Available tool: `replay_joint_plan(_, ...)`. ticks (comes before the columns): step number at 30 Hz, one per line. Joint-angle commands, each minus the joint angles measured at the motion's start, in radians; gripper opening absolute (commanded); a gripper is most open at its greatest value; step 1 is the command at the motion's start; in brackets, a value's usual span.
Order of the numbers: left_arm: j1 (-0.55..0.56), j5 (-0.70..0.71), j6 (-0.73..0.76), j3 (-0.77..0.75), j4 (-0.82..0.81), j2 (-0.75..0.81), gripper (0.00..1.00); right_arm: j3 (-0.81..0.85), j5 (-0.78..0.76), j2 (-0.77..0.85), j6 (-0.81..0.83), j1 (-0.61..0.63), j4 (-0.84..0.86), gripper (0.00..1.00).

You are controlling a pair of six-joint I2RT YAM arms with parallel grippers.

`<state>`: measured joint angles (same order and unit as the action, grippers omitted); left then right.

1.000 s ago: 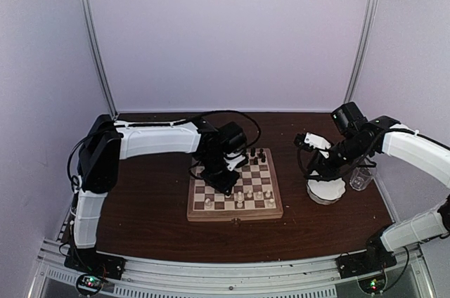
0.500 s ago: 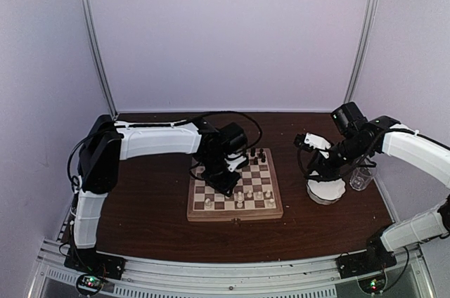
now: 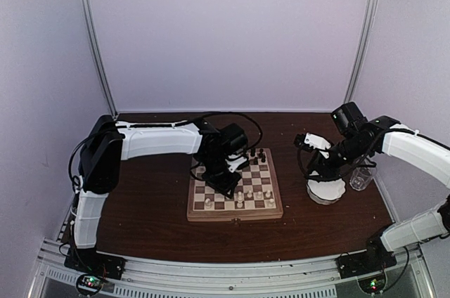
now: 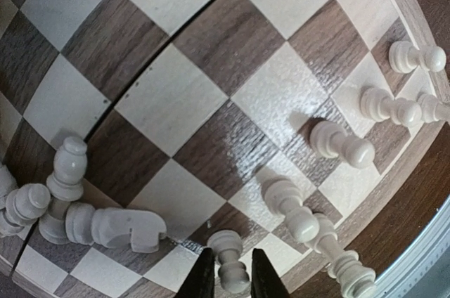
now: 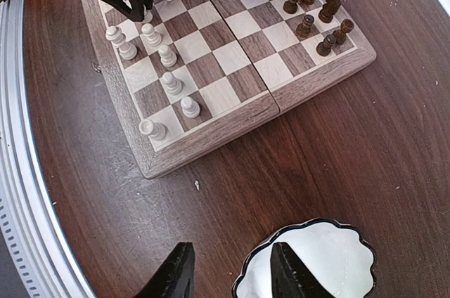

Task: Set up the chess pieces on the board
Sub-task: Place the pawn on d2, then pick up the chess pile from the chessboard.

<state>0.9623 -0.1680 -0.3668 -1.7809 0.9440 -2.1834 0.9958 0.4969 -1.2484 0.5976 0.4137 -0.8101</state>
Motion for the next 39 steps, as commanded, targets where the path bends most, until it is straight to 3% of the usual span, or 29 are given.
replay_joint_plan(1,0.006,-0.025,0.008,-0.033,-0.005,-0.012,0.19,-0.005,-0.013,0.0,0.002,-0.006,0.014,0.39)
replay_joint_plan(10,0.004,-0.022,0.003,-0.032,-0.003,-0.008,0.21,-0.005,-0.011,0.003,0.002,-0.006,0.012,0.39)
replay_joint_plan(23,-0.009,0.152,0.065,-0.142,0.203,0.118,0.39,-0.005,-0.007,0.006,0.002,-0.006,0.012,0.39)
replay_joint_plan(31,-0.114,0.266,-0.017,-0.07,0.128,0.137,0.39,-0.005,-0.013,0.015,0.002,-0.006,0.012,0.39)
replay_joint_plan(39,-0.185,0.203,-0.033,-0.083,0.058,0.083,0.38,-0.008,-0.016,0.02,0.002,-0.006,0.015,0.39)
